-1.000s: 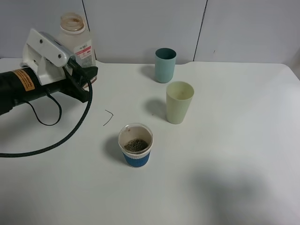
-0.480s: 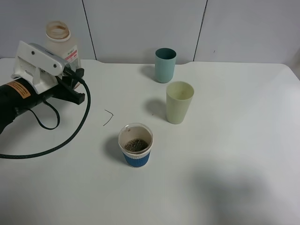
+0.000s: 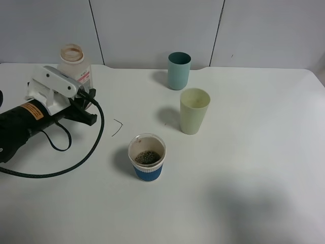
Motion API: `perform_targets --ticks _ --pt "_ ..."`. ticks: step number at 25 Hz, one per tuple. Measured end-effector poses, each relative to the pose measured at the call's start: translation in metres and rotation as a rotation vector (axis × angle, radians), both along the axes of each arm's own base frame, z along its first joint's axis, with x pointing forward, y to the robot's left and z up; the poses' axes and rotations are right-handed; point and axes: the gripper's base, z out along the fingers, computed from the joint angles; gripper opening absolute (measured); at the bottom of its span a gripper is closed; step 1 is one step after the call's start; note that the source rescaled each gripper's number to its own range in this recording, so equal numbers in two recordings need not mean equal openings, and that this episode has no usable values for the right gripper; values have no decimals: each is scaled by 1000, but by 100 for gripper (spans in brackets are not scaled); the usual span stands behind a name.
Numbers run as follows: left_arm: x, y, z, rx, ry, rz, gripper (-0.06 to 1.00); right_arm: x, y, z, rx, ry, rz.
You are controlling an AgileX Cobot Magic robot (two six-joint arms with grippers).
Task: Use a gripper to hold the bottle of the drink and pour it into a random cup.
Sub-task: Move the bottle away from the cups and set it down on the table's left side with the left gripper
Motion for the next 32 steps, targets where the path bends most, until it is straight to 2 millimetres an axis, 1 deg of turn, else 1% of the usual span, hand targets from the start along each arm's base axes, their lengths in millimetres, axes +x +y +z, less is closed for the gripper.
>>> perform_targets --ticks 6,9,17,25,28,32 --pt "-2 0 -32 -30 140 15 0 0 0 0 0 0 0" --pt "-3 0 -40 -26 171 8 0 0 0 0 0 0 0" --pt "-3 -1 -39 -27 164 -2 0 0 0 0 0 0 0" --pt "12 -6 -33 -47 111 -6 0 0 0 0 0 0 0" --pt "14 -6 -32 -56 107 -5 0 0 0 0 0 0 0" --pt "15 -6 -37 -54 118 -5 0 0 0 0 0 0 0"
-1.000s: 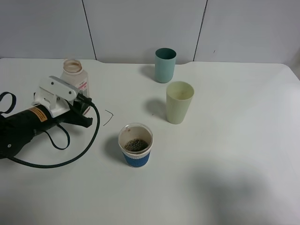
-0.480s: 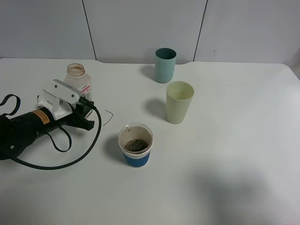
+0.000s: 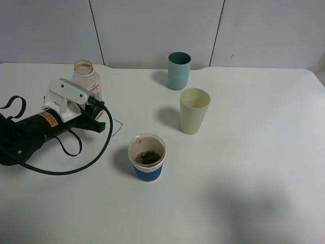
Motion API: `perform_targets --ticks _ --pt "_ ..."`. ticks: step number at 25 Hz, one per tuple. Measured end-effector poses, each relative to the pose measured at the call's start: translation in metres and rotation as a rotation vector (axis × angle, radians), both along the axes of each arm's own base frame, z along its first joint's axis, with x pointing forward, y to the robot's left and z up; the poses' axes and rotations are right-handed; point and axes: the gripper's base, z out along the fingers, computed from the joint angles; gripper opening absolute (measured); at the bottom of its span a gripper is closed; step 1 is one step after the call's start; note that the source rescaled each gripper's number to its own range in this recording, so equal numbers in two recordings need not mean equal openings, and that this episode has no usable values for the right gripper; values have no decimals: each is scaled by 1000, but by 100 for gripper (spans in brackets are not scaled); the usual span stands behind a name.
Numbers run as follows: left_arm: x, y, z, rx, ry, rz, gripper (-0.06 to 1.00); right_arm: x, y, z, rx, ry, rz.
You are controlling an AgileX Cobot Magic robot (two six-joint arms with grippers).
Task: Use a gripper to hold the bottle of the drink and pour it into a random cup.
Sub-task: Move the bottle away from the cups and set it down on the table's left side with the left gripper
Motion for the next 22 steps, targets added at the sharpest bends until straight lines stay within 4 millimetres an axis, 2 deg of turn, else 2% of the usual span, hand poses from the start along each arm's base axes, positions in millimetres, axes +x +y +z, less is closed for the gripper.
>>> perform_targets --ticks 6,22 --pt "5 -2 -16 11 38 -10 0 0 0 0 0 0 0" --pt "17 -7 -27 7 29 -29 0 0 0 0 0 0 0"
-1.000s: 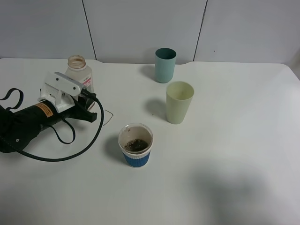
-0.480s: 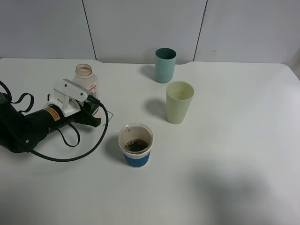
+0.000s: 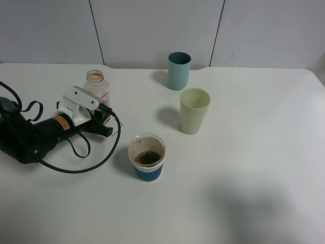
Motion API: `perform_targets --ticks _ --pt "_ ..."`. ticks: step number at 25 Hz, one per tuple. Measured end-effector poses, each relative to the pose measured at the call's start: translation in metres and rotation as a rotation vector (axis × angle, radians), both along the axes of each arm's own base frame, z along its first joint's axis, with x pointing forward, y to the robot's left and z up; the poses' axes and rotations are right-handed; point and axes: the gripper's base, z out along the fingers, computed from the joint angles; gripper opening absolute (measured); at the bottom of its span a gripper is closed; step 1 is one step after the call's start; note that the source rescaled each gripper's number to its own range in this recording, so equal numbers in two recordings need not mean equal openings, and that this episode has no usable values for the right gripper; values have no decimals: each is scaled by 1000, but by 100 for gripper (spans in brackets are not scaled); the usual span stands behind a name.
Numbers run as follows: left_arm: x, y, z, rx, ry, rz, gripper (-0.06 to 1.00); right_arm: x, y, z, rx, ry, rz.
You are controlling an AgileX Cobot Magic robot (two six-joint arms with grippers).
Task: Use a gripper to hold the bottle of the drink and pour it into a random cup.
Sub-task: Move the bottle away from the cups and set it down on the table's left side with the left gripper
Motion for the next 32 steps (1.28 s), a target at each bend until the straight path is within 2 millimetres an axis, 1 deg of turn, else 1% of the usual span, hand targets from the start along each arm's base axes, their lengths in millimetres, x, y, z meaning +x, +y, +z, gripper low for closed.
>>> perform_targets --ticks 22,24,27,32 --pt "0 0 -1 -1 3 0 1 0 0 0 0 0 0" --pt "0 0 -1 -18 11 6 7 0 0 0 0 0 0" --pt "0 0 -1 -56 32 21 19 0 0 0 0 0 0" --pt "0 0 -2 -154 80 59 52 0 0 0 0 0 0"
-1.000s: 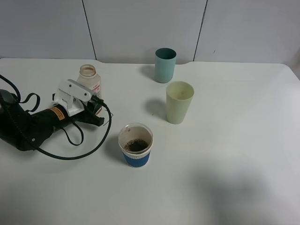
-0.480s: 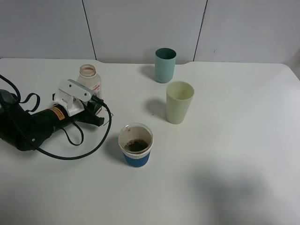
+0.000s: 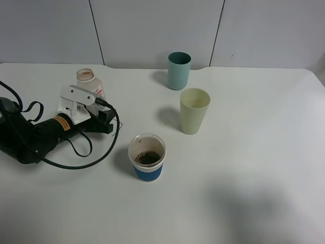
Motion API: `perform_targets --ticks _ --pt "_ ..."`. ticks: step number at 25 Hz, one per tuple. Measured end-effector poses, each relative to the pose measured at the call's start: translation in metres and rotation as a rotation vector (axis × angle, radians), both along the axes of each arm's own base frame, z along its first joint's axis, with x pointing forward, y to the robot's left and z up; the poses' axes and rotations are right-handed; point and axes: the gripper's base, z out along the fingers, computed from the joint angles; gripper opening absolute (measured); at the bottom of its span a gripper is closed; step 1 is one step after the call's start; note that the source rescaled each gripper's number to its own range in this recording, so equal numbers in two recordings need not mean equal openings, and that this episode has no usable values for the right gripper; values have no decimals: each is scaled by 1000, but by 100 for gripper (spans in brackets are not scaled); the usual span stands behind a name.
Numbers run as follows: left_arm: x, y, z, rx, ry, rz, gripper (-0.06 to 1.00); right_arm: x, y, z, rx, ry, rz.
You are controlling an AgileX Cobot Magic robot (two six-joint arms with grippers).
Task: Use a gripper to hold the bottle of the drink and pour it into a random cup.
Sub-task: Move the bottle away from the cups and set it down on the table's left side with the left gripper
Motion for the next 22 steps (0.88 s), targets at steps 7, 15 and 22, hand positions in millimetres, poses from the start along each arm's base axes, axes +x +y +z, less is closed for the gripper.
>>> perform_targets --ticks 7,15,22 --pt "0 1 0 -96 44 49 64 0 0 0 0 0 0" --pt "2 1 4 -103 32 59 64 0 0 0 0 0 0" --pt "-1 5 17 -113 4 88 66 0 0 0 0 0 0"
